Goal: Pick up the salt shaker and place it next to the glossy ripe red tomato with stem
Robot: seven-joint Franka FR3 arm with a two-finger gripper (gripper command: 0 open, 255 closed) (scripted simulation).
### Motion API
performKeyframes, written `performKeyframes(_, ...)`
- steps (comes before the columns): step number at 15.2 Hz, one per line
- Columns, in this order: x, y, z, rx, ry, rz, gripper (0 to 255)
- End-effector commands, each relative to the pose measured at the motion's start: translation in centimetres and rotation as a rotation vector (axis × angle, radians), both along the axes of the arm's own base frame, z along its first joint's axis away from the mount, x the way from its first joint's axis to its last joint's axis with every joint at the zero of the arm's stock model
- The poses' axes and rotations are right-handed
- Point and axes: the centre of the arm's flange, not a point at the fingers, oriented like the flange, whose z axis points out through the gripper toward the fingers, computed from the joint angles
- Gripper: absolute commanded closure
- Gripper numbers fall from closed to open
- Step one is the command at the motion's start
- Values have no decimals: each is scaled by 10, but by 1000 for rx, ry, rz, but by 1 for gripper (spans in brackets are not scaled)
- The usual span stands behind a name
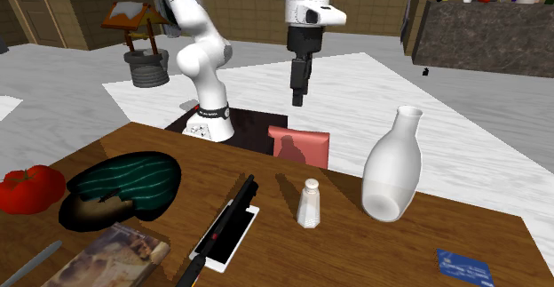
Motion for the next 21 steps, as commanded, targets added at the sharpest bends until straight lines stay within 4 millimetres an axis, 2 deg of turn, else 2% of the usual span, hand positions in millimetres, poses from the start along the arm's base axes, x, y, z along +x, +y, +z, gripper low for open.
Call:
performKeyframes(1,8,-25,-12,-5,7,7,0)
performKeyframes(13,61,-152,-86,-24,50,40,0)
performKeyframes(21,59,-157,-125,-24,50,40,0)
